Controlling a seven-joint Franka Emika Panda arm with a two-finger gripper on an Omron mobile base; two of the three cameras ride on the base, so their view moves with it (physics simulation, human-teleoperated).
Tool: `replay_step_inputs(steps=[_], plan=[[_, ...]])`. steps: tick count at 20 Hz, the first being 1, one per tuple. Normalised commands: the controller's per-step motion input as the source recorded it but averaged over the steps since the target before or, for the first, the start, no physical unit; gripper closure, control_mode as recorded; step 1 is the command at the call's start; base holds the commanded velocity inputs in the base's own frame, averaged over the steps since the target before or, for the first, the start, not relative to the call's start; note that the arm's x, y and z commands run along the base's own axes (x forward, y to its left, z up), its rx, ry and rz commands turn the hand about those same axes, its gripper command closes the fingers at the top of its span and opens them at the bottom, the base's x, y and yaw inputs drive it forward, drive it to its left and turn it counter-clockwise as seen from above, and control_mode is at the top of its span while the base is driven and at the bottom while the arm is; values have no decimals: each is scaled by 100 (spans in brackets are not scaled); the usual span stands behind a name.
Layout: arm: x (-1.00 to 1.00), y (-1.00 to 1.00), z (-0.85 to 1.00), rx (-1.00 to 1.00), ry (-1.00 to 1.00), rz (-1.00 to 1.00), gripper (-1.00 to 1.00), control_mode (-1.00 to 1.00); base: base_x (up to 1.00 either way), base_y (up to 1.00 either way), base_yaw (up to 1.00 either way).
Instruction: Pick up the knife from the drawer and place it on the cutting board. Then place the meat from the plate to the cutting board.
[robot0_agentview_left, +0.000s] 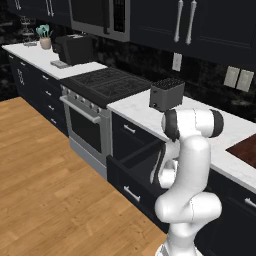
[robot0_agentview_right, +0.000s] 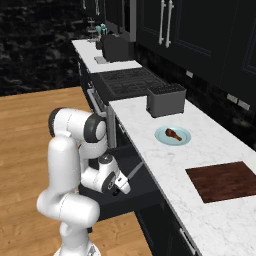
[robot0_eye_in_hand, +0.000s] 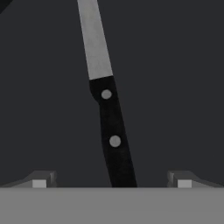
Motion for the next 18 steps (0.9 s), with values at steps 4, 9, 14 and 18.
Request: replay_step_inputs(steps=[4,9,14,18], plan=[[3,0,-35,0,0,0,-100,-100,0,0,0],[0,0,-29,0,0,0,-100,-100,0,0,0],[0,0,-28,0,0,0,-100,-100,0,0,0],[0,9,-43,0,0,0,100,-100,0,0,0]])
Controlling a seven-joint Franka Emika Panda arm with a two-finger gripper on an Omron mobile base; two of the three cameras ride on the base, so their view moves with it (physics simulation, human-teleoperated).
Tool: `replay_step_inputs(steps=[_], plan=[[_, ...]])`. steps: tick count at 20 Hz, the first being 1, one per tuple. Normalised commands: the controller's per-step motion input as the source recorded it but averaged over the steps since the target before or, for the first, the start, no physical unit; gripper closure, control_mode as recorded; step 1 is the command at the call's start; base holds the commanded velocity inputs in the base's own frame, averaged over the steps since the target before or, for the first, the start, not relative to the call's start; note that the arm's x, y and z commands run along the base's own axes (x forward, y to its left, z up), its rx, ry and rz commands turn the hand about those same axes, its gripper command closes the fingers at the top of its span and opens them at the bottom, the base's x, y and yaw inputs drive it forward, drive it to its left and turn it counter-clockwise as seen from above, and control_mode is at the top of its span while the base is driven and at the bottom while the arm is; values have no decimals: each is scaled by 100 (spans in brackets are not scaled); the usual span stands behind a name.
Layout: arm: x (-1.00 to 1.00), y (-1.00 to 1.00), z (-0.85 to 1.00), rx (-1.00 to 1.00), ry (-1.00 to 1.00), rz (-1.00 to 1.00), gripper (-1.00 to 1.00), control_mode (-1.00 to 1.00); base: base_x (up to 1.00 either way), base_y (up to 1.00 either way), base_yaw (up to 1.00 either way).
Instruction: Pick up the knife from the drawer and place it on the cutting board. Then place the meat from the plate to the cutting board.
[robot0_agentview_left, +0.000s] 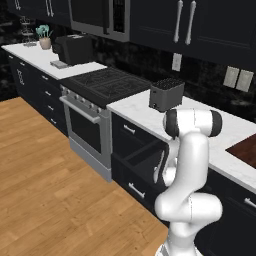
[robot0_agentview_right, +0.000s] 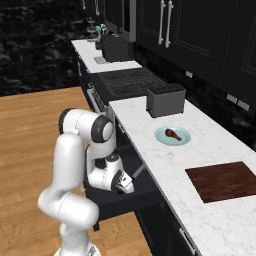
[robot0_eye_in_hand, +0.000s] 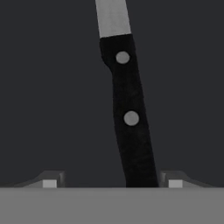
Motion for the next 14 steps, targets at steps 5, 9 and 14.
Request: replay_step_inputs(steps=[5,9,14], plan=[[0,19,-9,0,-5,0,100,-100,0,0,0],[0,30,22,-1,-8,0,100,-100,0,0,0],[0,35,53,-7,-4,0,100,-100,0,0,0]])
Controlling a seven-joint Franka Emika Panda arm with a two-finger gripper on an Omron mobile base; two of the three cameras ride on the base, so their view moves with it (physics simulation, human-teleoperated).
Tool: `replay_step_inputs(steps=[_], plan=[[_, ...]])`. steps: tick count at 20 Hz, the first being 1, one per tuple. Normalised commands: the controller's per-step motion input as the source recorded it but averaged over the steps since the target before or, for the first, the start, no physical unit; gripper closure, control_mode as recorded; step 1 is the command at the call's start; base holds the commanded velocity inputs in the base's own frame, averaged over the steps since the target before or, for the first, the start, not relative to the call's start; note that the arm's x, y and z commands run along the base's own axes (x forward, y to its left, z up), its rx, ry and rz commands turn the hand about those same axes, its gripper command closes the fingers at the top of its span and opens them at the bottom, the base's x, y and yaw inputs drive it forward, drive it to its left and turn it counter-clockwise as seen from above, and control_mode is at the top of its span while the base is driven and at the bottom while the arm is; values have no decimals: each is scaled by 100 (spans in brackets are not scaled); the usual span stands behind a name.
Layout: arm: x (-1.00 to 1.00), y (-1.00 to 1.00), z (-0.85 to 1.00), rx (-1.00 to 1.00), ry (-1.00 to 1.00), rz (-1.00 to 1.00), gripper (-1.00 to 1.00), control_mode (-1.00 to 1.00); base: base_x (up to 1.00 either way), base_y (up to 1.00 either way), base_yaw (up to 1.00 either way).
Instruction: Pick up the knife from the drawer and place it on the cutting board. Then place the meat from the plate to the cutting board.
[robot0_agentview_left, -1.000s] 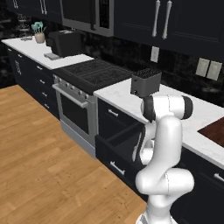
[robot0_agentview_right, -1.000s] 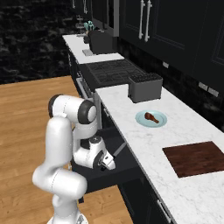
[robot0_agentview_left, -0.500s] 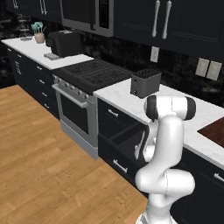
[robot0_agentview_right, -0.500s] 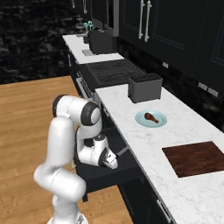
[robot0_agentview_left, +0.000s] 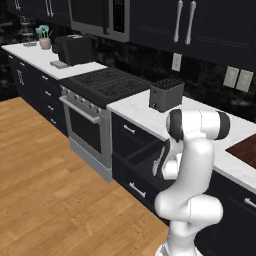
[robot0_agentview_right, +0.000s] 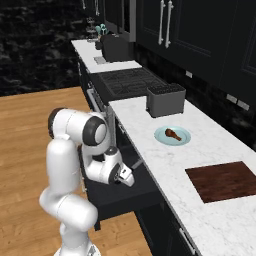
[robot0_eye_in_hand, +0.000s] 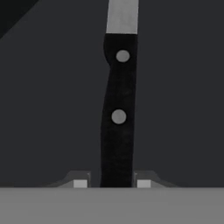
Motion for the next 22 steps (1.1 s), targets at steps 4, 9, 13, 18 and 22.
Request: replay_step_inputs(steps=[4,9,13,18,22], plan=[[0,25,71,0,5,0,100,-100,0,0,0],[-6,21,39,2,11,4,100,-100,0,0,0],[-11,15,27,2,10,5,100,-100,0,0,0],[0,33,17,0,20,0,100,-100,0,0,0],[-1,15,59,1,17,0,100,-100,0,0,0]])
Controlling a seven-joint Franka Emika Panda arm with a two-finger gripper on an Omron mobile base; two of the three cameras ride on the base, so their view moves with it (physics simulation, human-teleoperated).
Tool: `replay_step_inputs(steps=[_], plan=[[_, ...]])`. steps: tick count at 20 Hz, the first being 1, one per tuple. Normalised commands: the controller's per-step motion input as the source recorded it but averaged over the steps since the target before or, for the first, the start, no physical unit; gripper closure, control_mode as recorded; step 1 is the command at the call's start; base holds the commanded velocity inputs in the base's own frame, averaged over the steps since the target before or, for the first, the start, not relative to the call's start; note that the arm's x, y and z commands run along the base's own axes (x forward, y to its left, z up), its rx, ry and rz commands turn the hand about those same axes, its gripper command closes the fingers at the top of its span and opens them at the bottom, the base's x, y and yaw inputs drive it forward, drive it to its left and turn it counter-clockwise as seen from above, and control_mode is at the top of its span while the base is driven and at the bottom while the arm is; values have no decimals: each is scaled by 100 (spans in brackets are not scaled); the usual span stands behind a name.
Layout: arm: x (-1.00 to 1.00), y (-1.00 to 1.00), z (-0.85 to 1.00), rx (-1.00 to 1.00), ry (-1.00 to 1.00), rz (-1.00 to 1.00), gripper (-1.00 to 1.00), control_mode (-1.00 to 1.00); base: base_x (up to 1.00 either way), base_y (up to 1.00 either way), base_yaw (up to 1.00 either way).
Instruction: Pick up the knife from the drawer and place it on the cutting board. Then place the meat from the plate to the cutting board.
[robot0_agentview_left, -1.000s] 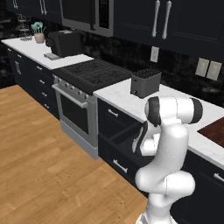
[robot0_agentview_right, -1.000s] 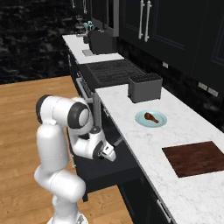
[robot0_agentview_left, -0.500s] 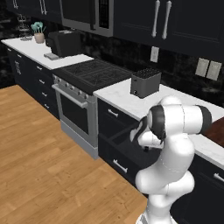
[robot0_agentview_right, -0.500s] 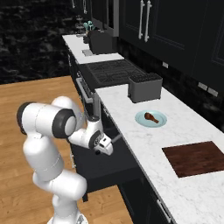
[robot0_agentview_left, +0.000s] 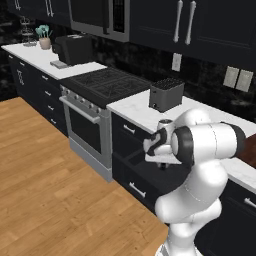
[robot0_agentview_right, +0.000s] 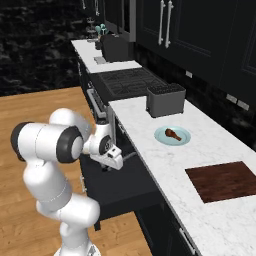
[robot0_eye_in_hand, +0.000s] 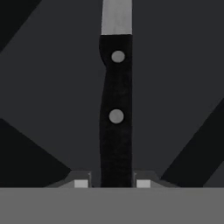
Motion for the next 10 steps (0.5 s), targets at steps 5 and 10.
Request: replay_step_inputs(steps=[5,10], plan=[[-1,0,71,18,9,0,100,-100,0,0,0],[-2,0,56,16,25,0,100,-100,0,0,0]])
